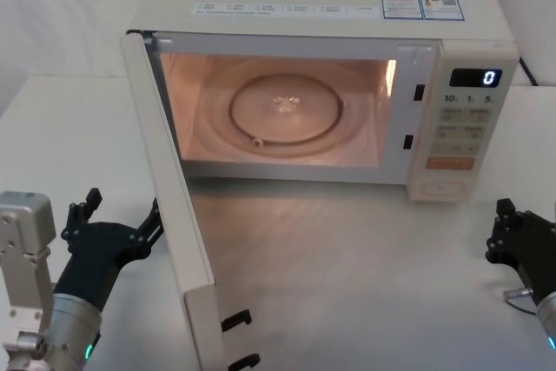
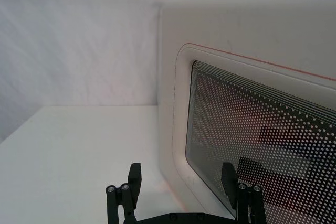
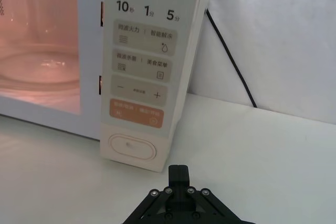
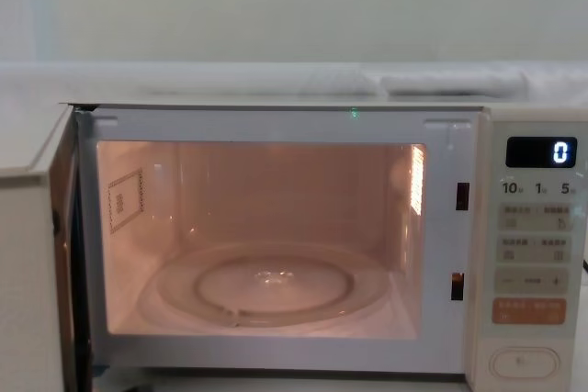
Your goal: Press the button to open the microwave door with one hand; close the microwave door with the other hand.
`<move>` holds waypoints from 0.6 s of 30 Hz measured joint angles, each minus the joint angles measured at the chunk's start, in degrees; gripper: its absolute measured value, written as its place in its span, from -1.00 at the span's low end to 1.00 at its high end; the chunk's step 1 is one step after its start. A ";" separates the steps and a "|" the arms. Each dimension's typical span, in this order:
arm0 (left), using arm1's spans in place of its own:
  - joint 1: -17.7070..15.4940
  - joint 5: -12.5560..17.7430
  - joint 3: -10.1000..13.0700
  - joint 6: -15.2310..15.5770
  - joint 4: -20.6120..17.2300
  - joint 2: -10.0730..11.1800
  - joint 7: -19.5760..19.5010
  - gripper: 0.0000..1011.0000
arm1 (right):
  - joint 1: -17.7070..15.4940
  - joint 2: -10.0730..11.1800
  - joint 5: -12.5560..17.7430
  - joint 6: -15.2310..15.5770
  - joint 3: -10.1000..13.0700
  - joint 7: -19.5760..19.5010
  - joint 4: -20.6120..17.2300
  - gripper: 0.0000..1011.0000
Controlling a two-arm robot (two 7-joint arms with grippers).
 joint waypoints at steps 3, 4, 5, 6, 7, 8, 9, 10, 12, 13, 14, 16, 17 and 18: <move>0.00 0.00 0.00 0.00 0.00 0.00 0.00 0.98 | 0.14 0.78 -0.15 -0.06 0.05 0.81 0.10 -1.00; 0.00 0.00 0.00 0.00 0.00 0.00 0.01 0.98 | 0.24 1.18 -0.26 -0.05 -0.05 1.24 0.16 -1.00; 0.00 0.00 0.00 0.00 0.00 0.00 0.00 0.98 | 0.31 1.42 -0.37 -0.04 -0.15 1.52 0.21 -1.00; 0.00 0.00 0.00 0.00 0.00 0.00 0.00 0.98 | 0.44 1.89 -0.57 0.01 -0.39 2.02 0.25 -1.00; 0.00 0.00 0.00 0.00 0.00 0.00 0.01 0.98 | 0.44 1.89 -0.57 0.01 -0.39 2.02 0.25 -1.00; 0.00 0.00 0.00 0.00 0.00 0.00 0.00 0.98 | 0.55 2.31 -0.61 0.10 -0.60 2.58 0.27 -1.00; 0.00 0.00 0.00 0.00 0.00 0.00 0.01 0.98 | 0.61 2.53 -0.60 0.16 -0.73 2.88 0.28 -1.00; 0.00 0.00 0.00 0.00 0.00 0.00 0.00 0.98 | 0.69 2.81 -0.60 0.27 -0.89 3.30 0.29 -1.00; 0.00 0.00 0.00 0.00 0.00 0.00 0.00 0.98 | 0.69 2.78 -0.60 0.27 -0.88 3.29 0.29 -1.00; 0.00 0.00 0.00 0.00 0.00 0.00 0.00 0.98 | 0.69 2.74 -0.60 0.27 -0.86 3.27 0.30 -1.00; 0.00 0.00 0.00 0.00 0.00 0.00 0.00 0.98 | 0.69 2.72 -0.60 0.27 -0.84 3.26 0.31 -1.00; 0.00 0.00 0.00 0.00 0.00 0.00 0.00 0.98 | 0.68 2.69 -0.60 0.28 -0.83 3.22 0.31 -1.00; 0.00 0.00 0.00 0.00 0.00 0.00 0.00 0.98 | 0.68 2.68 -0.60 0.28 -0.80 3.19 0.32 -1.00; 0.00 0.00 0.00 0.00 0.00 0.00 0.00 0.98 | 0.68 2.68 -0.60 0.28 -0.80 3.19 0.32 -1.00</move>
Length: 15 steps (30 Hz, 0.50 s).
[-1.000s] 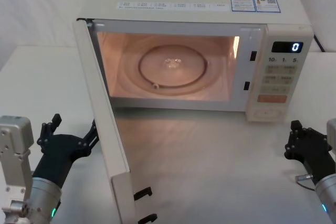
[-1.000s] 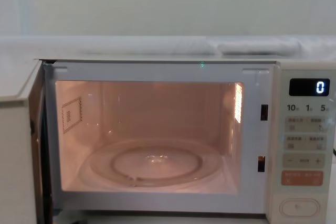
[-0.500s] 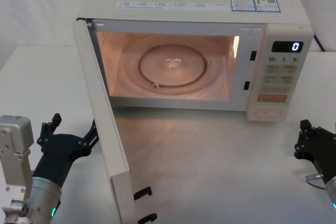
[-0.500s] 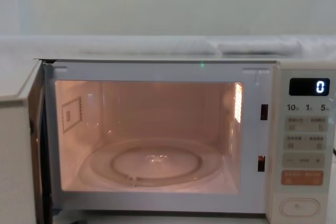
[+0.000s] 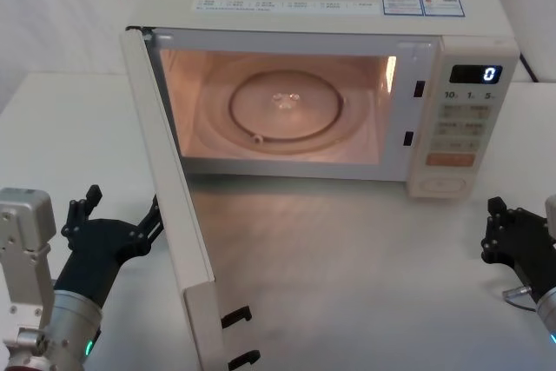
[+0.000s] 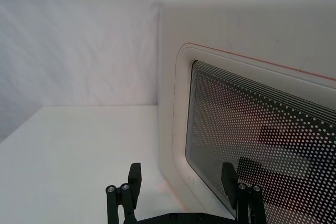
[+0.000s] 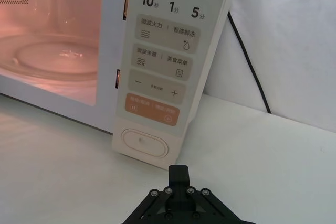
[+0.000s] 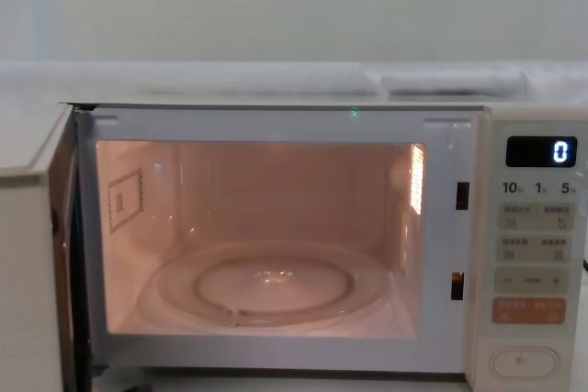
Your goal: Press the button to open the microwave door with one hand; close the microwave door with the other hand.
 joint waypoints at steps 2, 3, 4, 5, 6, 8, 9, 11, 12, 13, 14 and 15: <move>0.00 0.00 0.00 0.00 0.00 0.00 0.00 0.98 | -0.01 -0.04 0.00 0.00 0.03 -0.04 0.02 -1.00; 0.00 0.00 0.00 0.00 0.00 0.00 0.00 0.98 | -0.02 -0.07 0.00 0.00 0.05 -0.07 0.02 -1.00; 0.00 0.00 0.00 0.00 0.00 0.00 0.00 0.98 | -0.02 -0.08 0.00 0.00 0.05 -0.09 0.02 -1.00; 0.00 0.00 0.00 0.00 0.00 0.00 0.00 0.98 | -0.03 -0.10 0.00 0.00 0.07 -0.14 0.02 -1.00; 0.00 0.00 0.00 0.00 0.00 0.00 0.00 0.98 | -0.03 -0.11 0.00 0.00 0.08 -0.17 0.02 -1.00; 0.00 0.00 0.00 0.00 0.00 0.00 0.00 0.98 | -0.04 -0.13 -0.01 -0.01 0.09 -0.23 0.02 -0.96; 0.00 0.00 0.00 0.00 0.00 0.00 0.00 0.98 | -0.05 -0.14 -0.01 -0.01 0.09 -0.25 0.02 -0.88; 0.00 0.00 0.00 0.00 0.00 0.01 0.00 0.98 | -0.06 -0.15 -0.02 -0.02 0.10 -0.27 0.02 -0.80; 0.00 0.00 0.00 0.00 0.00 0.01 0.00 0.98 | -0.06 -0.16 -0.02 -0.02 0.11 -0.29 0.02 -0.70; 0.00 0.00 0.00 0.00 0.00 0.01 0.00 0.98 | -0.07 -0.16 -0.02 -0.03 0.11 -0.30 0.02 -0.67; 0.00 0.00 0.00 0.00 0.00 0.01 0.00 0.98 | -0.07 -0.17 -0.03 -0.03 0.12 -0.31 0.02 -0.65; 0.00 0.00 0.00 0.00 0.00 0.01 0.00 0.98 | -0.07 -0.17 -0.03 -0.03 0.12 -0.31 0.02 -0.60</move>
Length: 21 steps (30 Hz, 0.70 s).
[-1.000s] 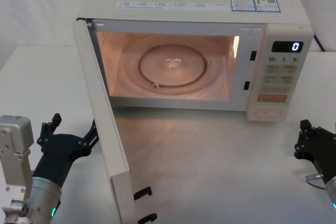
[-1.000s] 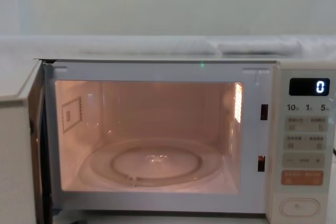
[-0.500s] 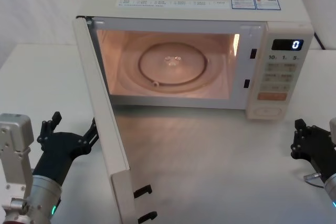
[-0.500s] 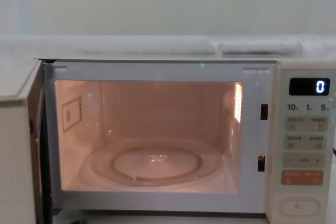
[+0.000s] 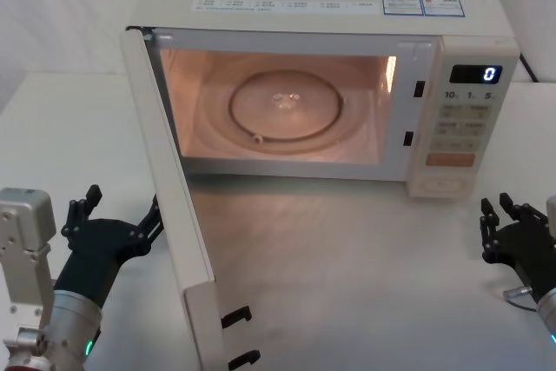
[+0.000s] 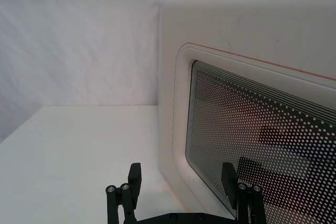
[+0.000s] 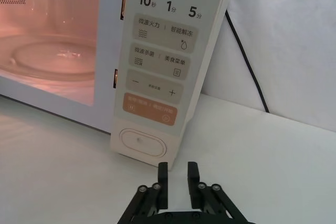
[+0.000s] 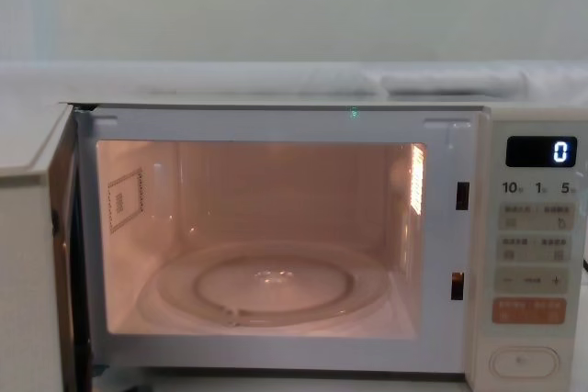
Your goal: Press the button to open the microwave door with one hand; close the microwave door with the other hand.
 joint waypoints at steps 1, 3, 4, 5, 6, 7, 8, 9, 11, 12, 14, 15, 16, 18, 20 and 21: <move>0.00 0.00 0.00 0.00 0.00 0.00 0.00 0.98 | 0.00 -0.01 -0.01 -0.01 0.01 -0.02 0.00 -0.49; 0.00 0.00 0.00 0.00 0.00 0.00 0.00 0.98 | 0.00 -0.01 -0.01 -0.01 0.02 -0.03 0.00 -0.41; 0.00 0.00 0.00 0.00 0.00 0.00 0.00 0.98 | -0.01 -0.02 -0.02 -0.02 0.03 -0.04 0.00 -0.29; 0.00 0.00 0.00 0.00 0.00 0.00 0.00 0.98 | 0.00 -0.02 -0.02 -0.03 0.04 -0.05 0.00 -0.29; 0.00 0.00 0.00 0.00 0.00 0.00 0.00 0.98 | 0.00 -0.03 -0.02 -0.04 0.04 -0.05 0.00 -0.22; 0.00 0.00 0.00 0.00 0.00 0.00 0.00 0.98 | 0.00 -0.04 -0.02 -0.05 0.05 -0.06 0.00 -0.10; 0.00 0.00 0.00 0.00 0.00 0.00 0.00 0.98 | 0.00 -0.04 -0.02 -0.05 0.05 -0.07 0.00 -0.10; 0.00 0.00 0.00 0.00 0.00 0.00 0.00 0.98 | 0.00 -0.05 -0.02 -0.06 0.05 -0.07 0.00 -0.01; 0.00 0.00 0.00 0.00 0.00 0.00 0.00 0.98 | 0.00 -0.05 -0.02 -0.06 0.05 -0.08 0.00 0.12; 0.00 0.00 0.00 0.00 0.00 0.00 0.00 0.98 | 0.00 -0.06 -0.02 -0.06 0.05 -0.08 0.00 0.19; 0.00 0.00 0.00 0.00 0.00 0.00 0.00 0.98 | 0.00 -0.07 -0.02 -0.06 0.05 -0.09 0.00 0.30; 0.00 0.00 0.00 0.00 0.00 0.00 0.00 0.98 | 0.00 -0.08 -0.02 -0.06 0.05 -0.10 0.00 0.35; 0.00 0.00 0.00 0.00 0.00 0.00 0.00 0.98 | -0.01 -0.08 -0.02 -0.06 0.05 -0.10 0.00 0.42; 0.00 0.00 0.00 0.00 0.00 0.00 0.00 0.98 | 0.00 -0.08 -0.02 -0.06 0.05 -0.12 0.00 0.61; 0.00 0.00 0.00 0.00 0.00 0.00 0.00 0.98 | 0.00 -0.08 -0.02 -0.06 0.05 -0.12 0.00 0.68; 0.00 0.00 0.00 0.00 0.00 0.00 0.00 0.98 | 0.00 -0.08 -0.02 -0.06 0.05 -0.13 0.00 0.72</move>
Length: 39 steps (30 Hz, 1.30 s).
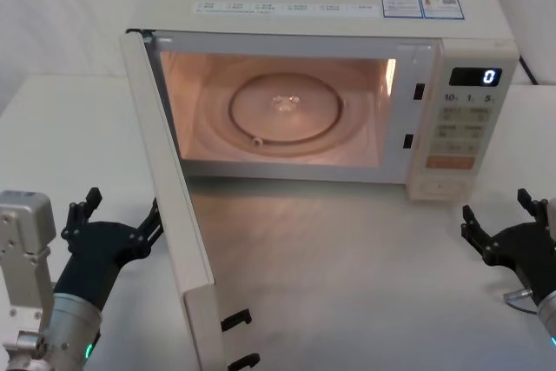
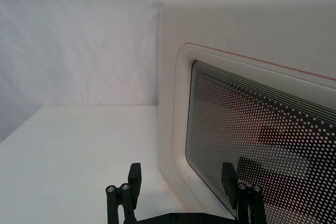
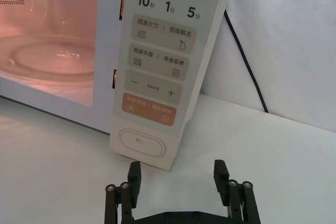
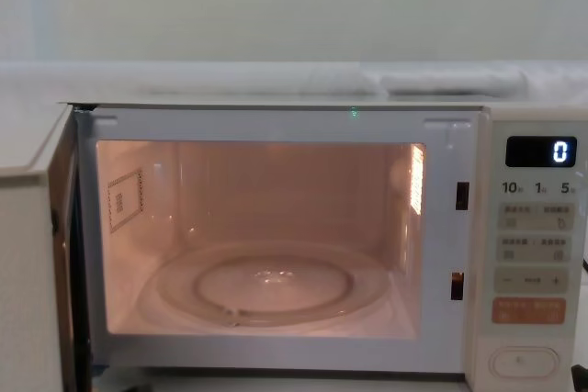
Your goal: Press the button to open the microwave door with one hand; close the microwave door with the other hand.
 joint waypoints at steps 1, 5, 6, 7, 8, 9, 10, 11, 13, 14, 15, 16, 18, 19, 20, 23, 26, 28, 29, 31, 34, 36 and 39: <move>0.00 0.00 0.00 0.00 0.00 0.00 0.00 0.98 | 0.00 0.00 0.00 0.00 0.00 0.00 0.00 0.78; 0.00 0.00 0.00 0.00 0.00 0.00 0.00 0.98 | 0.00 0.00 0.00 0.00 0.00 0.00 0.00 0.97; 0.00 0.00 0.00 0.00 0.00 0.00 0.00 0.98 | 0.00 0.00 0.00 0.00 0.00 0.00 0.00 0.98; 0.00 0.00 0.00 0.00 0.00 0.00 0.00 0.98 | 0.00 0.00 0.00 0.00 0.00 0.00 0.00 0.98; 0.00 0.00 0.00 0.00 0.00 0.00 0.00 0.98 | 0.00 0.00 0.00 0.00 0.00 0.00 0.00 0.98; 0.00 0.00 0.00 0.00 0.00 0.00 0.00 0.98 | 0.00 0.00 0.00 0.00 0.00 0.00 0.00 0.98; 0.00 0.00 0.00 0.00 0.00 0.00 0.00 0.98 | 0.00 0.00 0.00 0.00 0.00 0.00 0.00 0.98; 0.00 0.00 0.00 0.00 0.00 0.00 0.00 0.98 | 0.00 0.01 0.00 0.00 0.00 -0.01 0.00 0.98; 0.00 0.00 0.00 0.00 0.00 0.00 0.00 0.98 | 0.00 0.01 0.00 0.01 0.00 0.00 0.00 0.98; 0.00 0.00 0.00 0.00 0.00 0.00 0.00 0.98 | 0.00 0.00 0.00 0.01 0.00 0.00 0.00 0.98; 0.00 0.00 0.00 0.00 0.00 0.00 0.00 0.98 | 0.00 0.01 0.00 0.00 0.00 0.00 0.00 0.98; 0.00 0.00 0.00 0.00 0.00 0.00 0.00 0.98 | 0.00 0.01 0.00 0.00 0.00 0.00 0.00 0.98; 0.00 0.00 0.00 0.00 0.00 0.00 0.00 0.98 | 0.00 0.00 0.00 0.01 0.00 0.00 0.00 0.98; 0.00 0.00 0.00 0.00 0.00 0.00 0.00 0.98 | 0.01 0.00 0.00 0.01 0.00 0.00 0.00 0.98; 0.00 0.00 0.00 0.00 0.00 0.00 0.00 0.98 | 0.01 0.00 0.00 0.01 0.00 0.00 0.00 0.98; 0.00 0.00 0.00 0.00 0.00 0.00 0.00 0.98 | 0.01 0.01 0.00 0.01 0.00 0.00 0.00 0.98; 0.00 0.00 0.00 0.00 0.00 0.00 0.00 0.98 | 0.00 0.01 0.00 0.00 0.00 0.00 0.00 0.98; 0.00 0.00 0.00 0.00 0.00 0.00 0.00 0.98 | 0.00 0.00 0.01 0.01 0.00 0.00 0.00 0.98; 0.00 0.00 0.00 0.00 0.00 0.00 0.00 0.98 | 0.00 0.00 0.00 0.01 0.00 0.00 0.00 0.98; 0.00 0.00 0.00 0.00 0.00 0.00 0.00 0.98 | 0.00 0.01 0.00 0.01 0.00 0.00 0.00 0.98; 0.00 0.00 0.00 0.00 0.00 0.00 0.00 0.98 | 0.00 0.01 0.01 0.01 0.00 0.00 0.00 0.98; 0.00 0.00 0.00 0.00 0.00 0.00 0.00 0.98 | 0.00 0.01 0.00 0.01 0.00 0.00 0.00 0.98; 0.00 0.00 0.00 0.00 0.00 0.00 0.00 0.98 | 0.00 0.01 0.00 0.01 0.00 0.00 0.00 0.98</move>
